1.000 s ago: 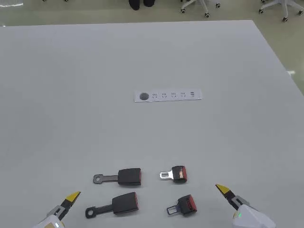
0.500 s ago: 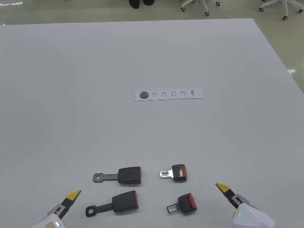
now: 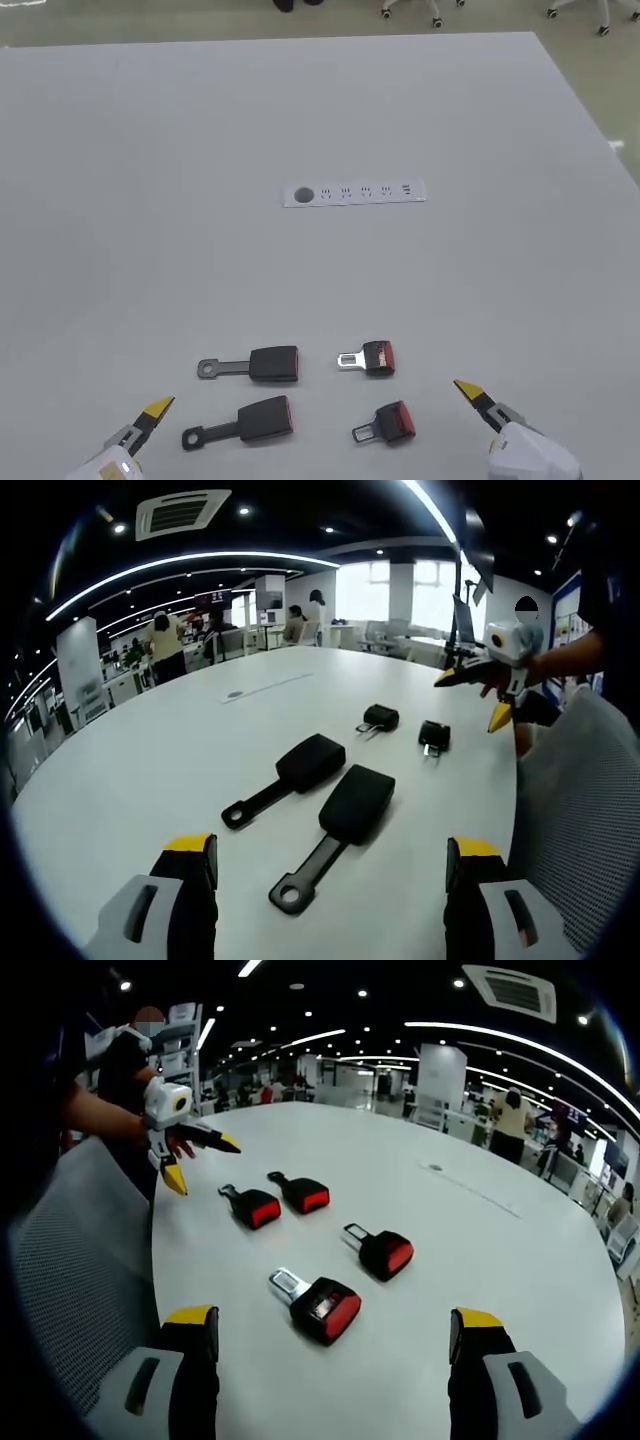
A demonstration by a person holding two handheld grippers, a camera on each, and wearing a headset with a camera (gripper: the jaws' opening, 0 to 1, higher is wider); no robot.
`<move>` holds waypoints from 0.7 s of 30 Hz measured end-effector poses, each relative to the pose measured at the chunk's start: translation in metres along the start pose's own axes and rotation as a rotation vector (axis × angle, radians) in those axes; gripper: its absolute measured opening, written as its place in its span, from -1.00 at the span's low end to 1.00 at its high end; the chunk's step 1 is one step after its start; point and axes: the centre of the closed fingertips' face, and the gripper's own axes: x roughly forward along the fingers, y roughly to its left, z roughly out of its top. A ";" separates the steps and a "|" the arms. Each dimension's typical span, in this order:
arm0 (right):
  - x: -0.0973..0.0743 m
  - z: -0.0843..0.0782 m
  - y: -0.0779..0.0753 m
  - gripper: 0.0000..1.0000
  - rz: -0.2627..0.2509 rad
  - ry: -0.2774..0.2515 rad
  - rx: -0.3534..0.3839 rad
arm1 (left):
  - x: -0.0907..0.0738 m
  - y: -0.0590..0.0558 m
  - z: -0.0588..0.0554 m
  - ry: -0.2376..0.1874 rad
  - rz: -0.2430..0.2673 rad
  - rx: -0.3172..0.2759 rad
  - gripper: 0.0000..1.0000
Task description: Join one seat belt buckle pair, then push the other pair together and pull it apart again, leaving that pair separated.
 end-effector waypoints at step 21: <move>-0.001 0.000 -0.001 0.94 0.000 0.000 -0.018 | 0.000 0.001 -0.002 0.000 -0.002 0.008 0.91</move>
